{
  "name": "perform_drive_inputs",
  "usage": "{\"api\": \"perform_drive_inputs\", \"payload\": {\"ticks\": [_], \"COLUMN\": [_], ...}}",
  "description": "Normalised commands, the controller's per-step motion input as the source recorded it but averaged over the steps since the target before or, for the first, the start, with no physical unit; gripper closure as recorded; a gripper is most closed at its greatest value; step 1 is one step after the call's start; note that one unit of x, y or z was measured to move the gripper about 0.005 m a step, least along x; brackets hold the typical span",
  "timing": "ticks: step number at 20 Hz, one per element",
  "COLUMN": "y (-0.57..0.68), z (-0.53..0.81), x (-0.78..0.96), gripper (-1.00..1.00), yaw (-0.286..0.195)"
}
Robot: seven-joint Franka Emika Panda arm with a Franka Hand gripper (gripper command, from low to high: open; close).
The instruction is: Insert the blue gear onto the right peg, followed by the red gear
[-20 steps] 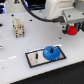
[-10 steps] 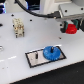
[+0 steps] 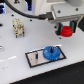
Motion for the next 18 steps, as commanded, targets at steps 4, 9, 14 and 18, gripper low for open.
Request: {"api": "perform_drive_inputs", "payload": {"ticks": [4,9,14,18], "y": [-0.31,-0.27,-0.27,-0.19], "z": [0.14,0.07,-0.01,-0.08], "x": [0.62,0.63,0.46,0.22], "gripper": [1.0,1.0,1.0,1.0], "yaw": [0.0,0.0,0.0,0.0]}}
